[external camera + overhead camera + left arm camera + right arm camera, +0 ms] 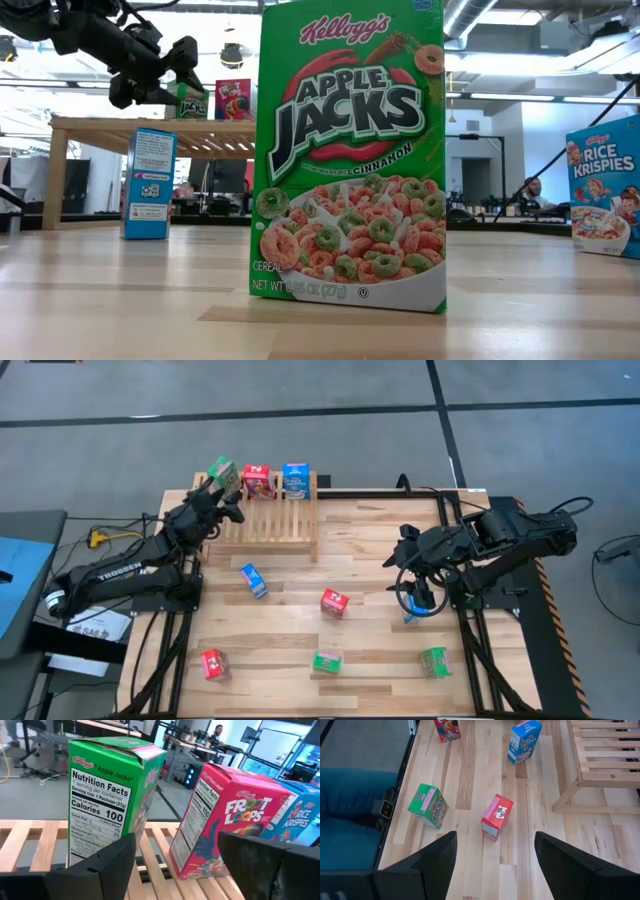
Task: Stack cereal on shelf
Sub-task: Put the top right green cereal box on the shelf
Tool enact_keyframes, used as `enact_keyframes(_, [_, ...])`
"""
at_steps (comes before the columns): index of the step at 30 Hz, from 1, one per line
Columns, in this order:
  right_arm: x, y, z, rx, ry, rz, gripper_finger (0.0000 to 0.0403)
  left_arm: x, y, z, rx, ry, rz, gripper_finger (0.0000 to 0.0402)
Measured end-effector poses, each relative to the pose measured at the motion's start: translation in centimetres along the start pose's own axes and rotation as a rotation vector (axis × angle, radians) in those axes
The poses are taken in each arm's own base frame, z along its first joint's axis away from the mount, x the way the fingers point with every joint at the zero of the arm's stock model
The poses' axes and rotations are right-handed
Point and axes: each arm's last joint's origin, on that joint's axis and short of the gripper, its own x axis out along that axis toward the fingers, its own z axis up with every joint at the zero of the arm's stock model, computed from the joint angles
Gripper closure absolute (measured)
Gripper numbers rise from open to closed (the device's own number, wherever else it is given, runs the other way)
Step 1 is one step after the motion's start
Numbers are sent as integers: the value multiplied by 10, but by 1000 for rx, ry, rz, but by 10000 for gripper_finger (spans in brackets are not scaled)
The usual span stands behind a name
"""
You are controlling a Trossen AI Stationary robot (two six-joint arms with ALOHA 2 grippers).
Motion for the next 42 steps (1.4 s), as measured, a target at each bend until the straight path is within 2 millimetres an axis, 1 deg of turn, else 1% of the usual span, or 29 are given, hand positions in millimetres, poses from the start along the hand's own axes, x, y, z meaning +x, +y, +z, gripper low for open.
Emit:
enact_keyframes(6, [0,0,0,-8,0,0,110,8,4,-2,-2,31,-20,132])
enact_keyframes(14, [0,0,0,-8,0,0,110,19,8,-10,35,60,65,132])
enact_keyframes(27, [0,0,0,-8,0,0,110,18,12,-10,50,59,122,132])
enact_keyframes(37, [0,0,0,-10,3,-1,110,16,10,-10,35,73,69,132])
enact_keyframes(42, [0,0,0,-10,3,-1,110,17,7,-10,-1,95,-6,132])
